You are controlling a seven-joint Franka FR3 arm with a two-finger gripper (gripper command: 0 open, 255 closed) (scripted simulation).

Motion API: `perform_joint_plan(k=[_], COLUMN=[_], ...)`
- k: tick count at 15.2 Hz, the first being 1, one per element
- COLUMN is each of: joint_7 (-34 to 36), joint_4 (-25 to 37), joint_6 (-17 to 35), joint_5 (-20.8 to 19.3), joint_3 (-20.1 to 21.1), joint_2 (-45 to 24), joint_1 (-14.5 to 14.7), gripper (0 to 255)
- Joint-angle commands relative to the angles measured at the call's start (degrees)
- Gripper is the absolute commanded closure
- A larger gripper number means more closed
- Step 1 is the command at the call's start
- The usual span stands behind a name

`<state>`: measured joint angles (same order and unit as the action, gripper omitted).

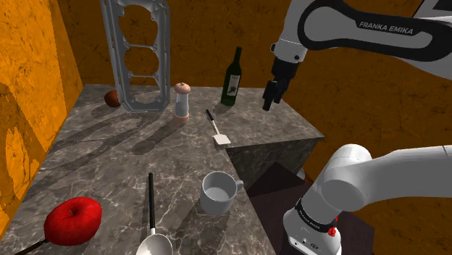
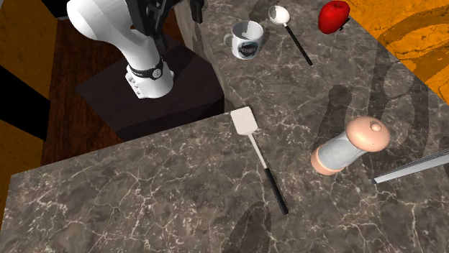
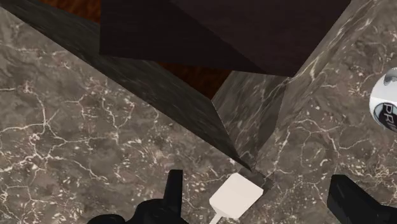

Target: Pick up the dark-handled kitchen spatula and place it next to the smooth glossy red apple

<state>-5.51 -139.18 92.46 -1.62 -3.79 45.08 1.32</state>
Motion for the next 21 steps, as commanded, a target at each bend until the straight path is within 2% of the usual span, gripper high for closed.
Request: perform_joint_plan(k=[1, 11, 21], joint_7=[0.0, 15.2, 30.3], joint_4=[0.0, -0.4, 8.0], joint_6=[0.0, 20.4, 35.5], joint_5=[0.0, 2.3, 0.4], joint_3=[0.0, 4.7, 7.0], joint_2=[0.0, -17.6, -39.1], joint_1=[0.0, -2.4, -5.3], gripper=[0, 0, 0])
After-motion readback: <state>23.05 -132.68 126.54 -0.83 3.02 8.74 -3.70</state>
